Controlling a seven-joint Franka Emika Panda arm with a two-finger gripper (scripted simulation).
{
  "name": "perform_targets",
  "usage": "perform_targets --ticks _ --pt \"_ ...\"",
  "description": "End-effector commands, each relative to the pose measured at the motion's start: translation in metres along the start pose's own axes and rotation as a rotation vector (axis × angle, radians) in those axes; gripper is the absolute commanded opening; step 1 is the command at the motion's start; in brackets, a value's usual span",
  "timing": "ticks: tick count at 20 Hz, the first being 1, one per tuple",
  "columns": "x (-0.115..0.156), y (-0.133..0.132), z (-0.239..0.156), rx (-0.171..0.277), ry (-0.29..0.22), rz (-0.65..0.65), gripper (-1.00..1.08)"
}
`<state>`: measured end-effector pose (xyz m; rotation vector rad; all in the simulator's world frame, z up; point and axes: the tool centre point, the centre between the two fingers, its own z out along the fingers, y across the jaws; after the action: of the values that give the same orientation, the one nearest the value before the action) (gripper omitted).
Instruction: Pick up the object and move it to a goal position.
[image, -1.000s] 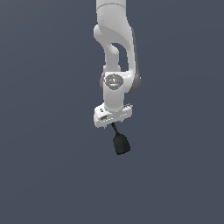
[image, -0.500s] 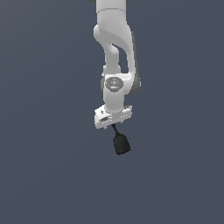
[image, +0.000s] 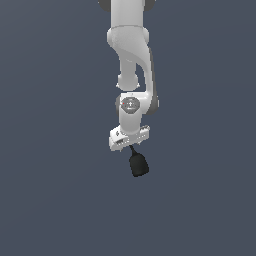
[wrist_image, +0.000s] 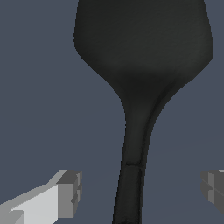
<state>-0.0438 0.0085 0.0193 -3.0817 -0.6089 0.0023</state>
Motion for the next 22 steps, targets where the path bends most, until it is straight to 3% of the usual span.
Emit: perform_targets --ticks 1,2,15,22 --pt "0.001 0.000 0.002 -0.001 0.001 0.000 1.00" --pt "0.001 0.000 0.002 -0.001 0.001 0.000 -1.00" --pt "0.000 -0.002 0.000 0.001 0.001 -0.003 -1.00" --pt "-0.004 0.000 -0.023 0.001 0.001 -0.003 -1.00"
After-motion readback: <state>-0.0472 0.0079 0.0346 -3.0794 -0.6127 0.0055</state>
